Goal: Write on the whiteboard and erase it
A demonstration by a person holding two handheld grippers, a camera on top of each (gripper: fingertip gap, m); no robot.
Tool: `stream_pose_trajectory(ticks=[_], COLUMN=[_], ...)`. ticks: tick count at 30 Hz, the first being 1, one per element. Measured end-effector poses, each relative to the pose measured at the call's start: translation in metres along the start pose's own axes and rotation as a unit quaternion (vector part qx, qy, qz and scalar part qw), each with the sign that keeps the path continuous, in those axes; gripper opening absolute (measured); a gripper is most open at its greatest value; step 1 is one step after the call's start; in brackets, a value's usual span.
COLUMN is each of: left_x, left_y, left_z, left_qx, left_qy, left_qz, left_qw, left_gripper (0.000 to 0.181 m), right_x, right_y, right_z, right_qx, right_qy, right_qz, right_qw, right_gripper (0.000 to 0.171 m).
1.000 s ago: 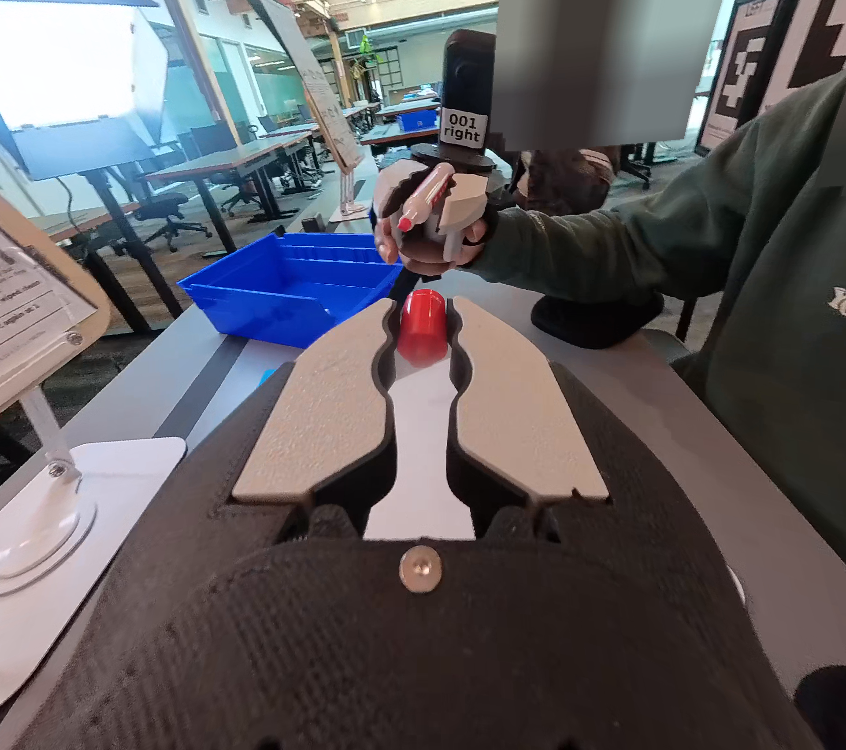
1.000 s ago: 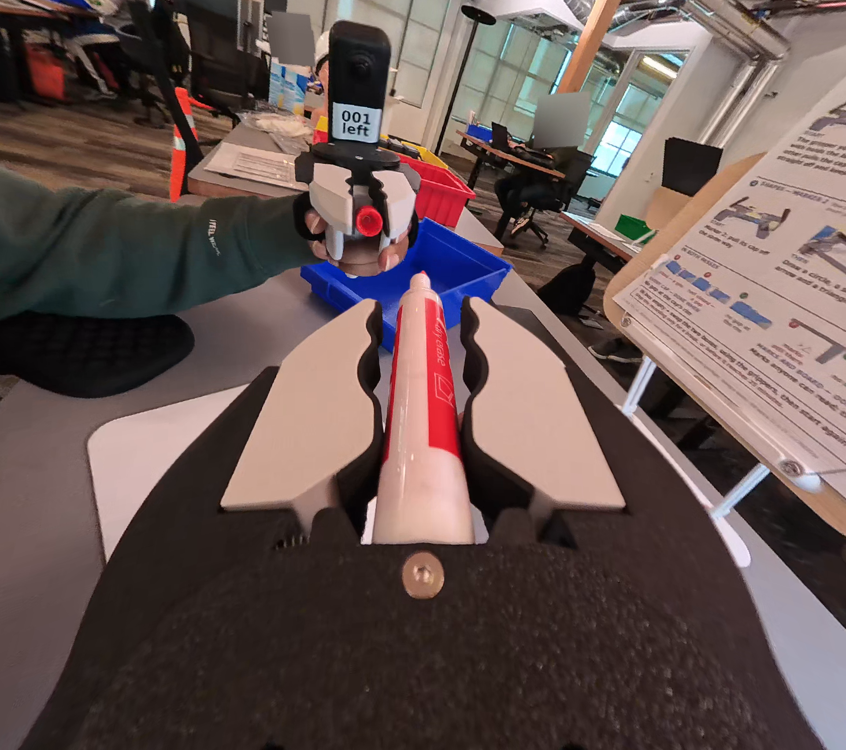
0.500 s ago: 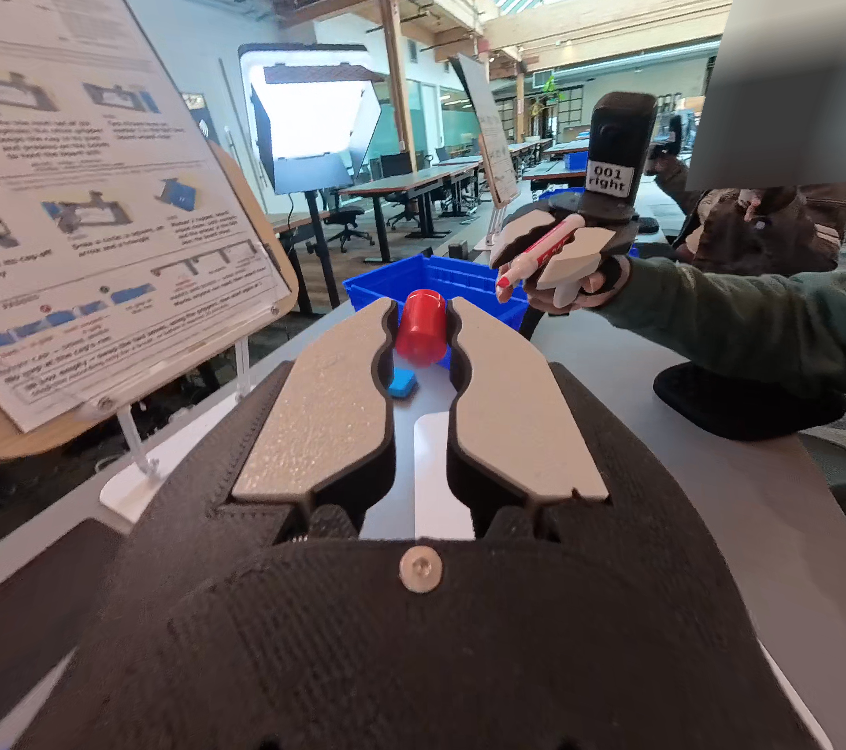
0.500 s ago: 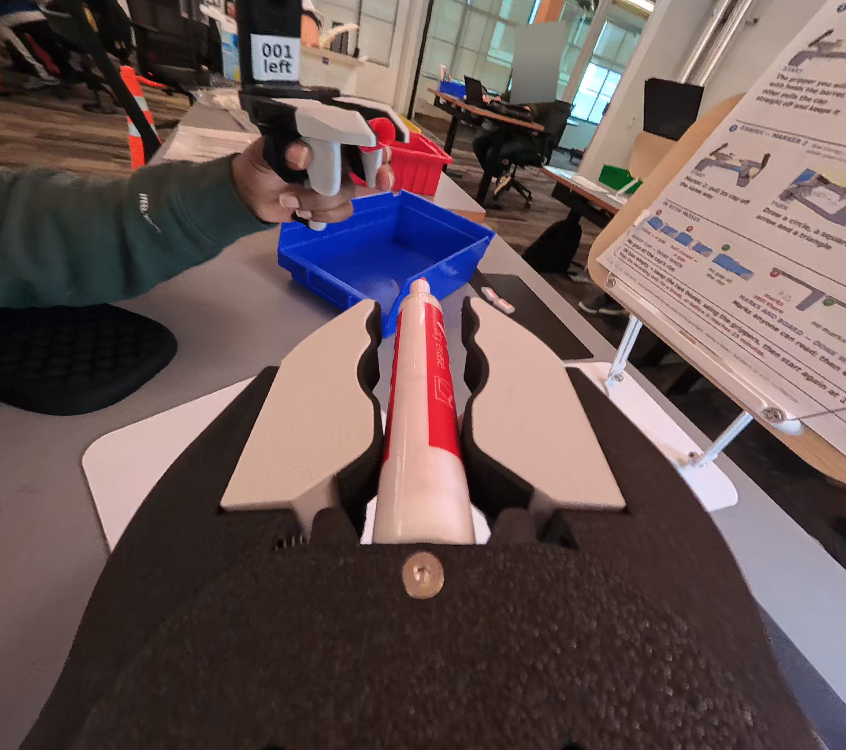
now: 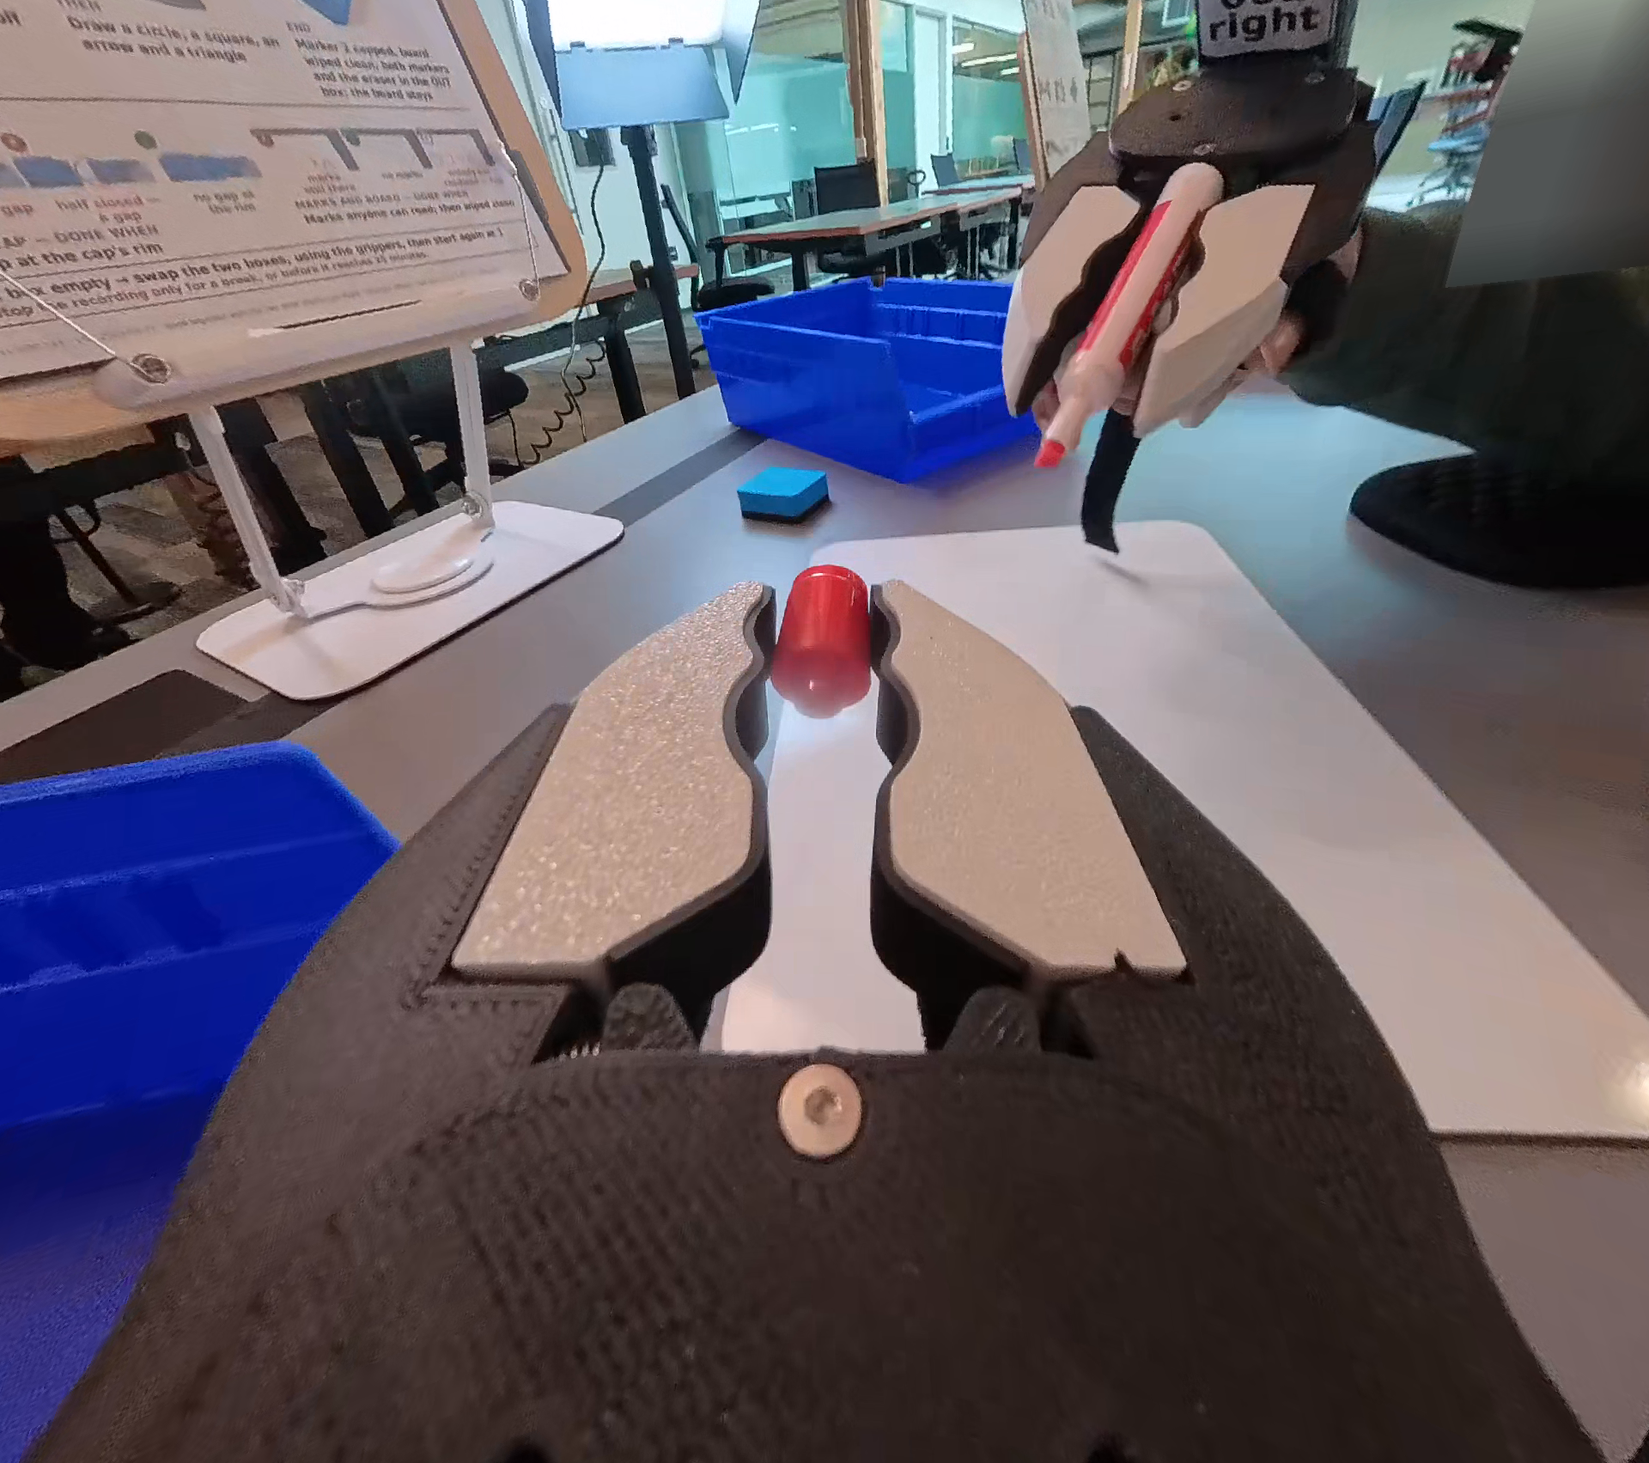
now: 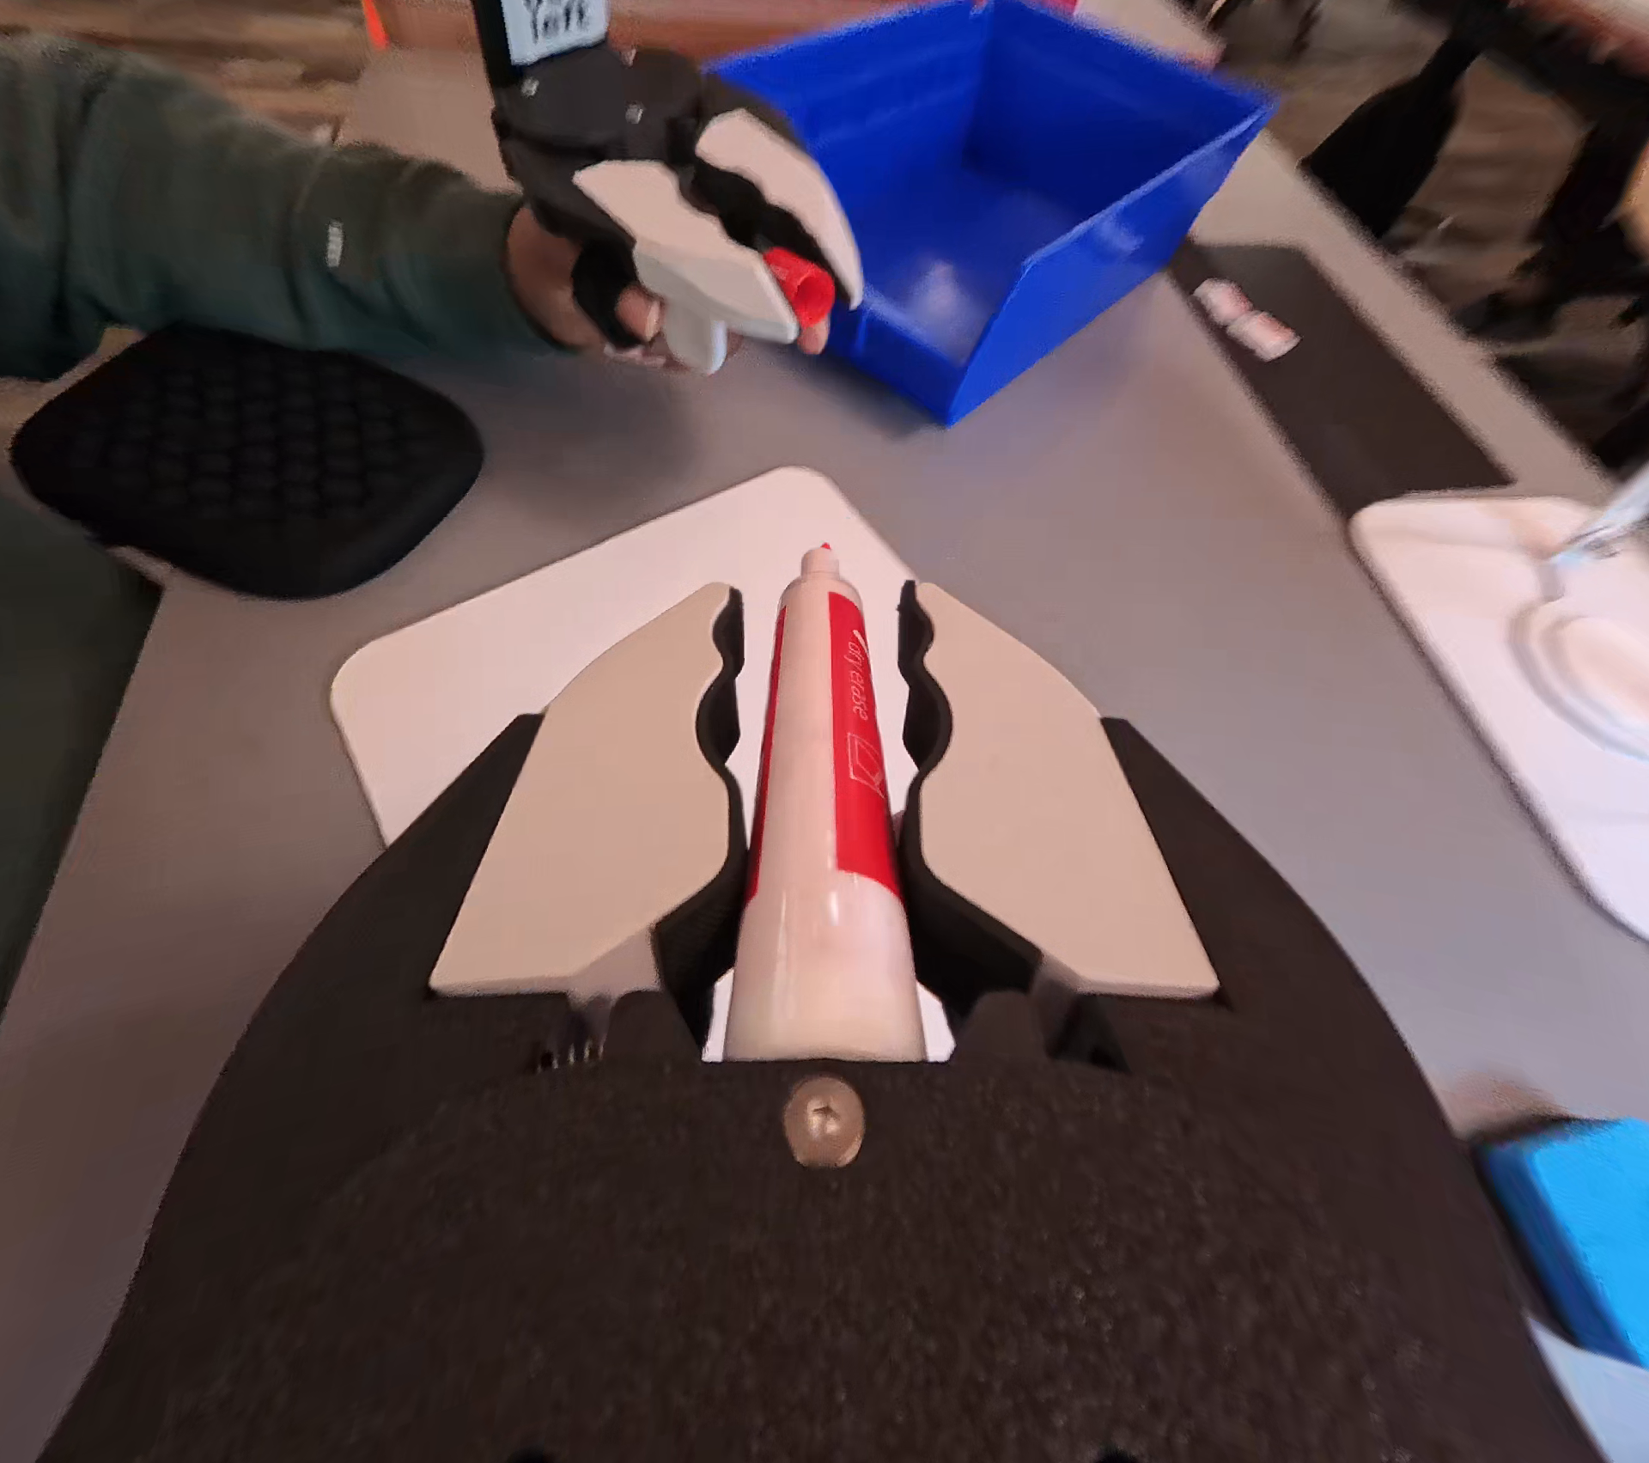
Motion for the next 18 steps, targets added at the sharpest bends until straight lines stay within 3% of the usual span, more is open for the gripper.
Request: stream_pose_trajectory(ticks=[9,18], left_x=[0.000,-0.001], left_y=[0.005,0.010], left_z=[-0.015,-0.028], left_qx=[-0.047,-0.075], left_qy=[0.062,0.064], left_qz=[0.021,0.034], left_qw=[0.997,0.995], left_gripper=[0.020,0.020], right_x=[-0.025,-0.030], right_y=[0.063,0.088], right_z=[-0.033,-0.033], right_qx=[-0.129,-0.175], right_qy=[0.020,0.018], right_qz=[0.081,0.104], right_qw=[0.988,0.979], right_gripper=[0.034,0.034])
Point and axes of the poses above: each gripper's, where its closed fingertips meet, y out along the fingers, z out of its top, x = y × z across the jaws, the point moved 7 cm from there along -y, back along the fingers, and after that the axes turned 12 degrees about -y, right-handed, at the moved point
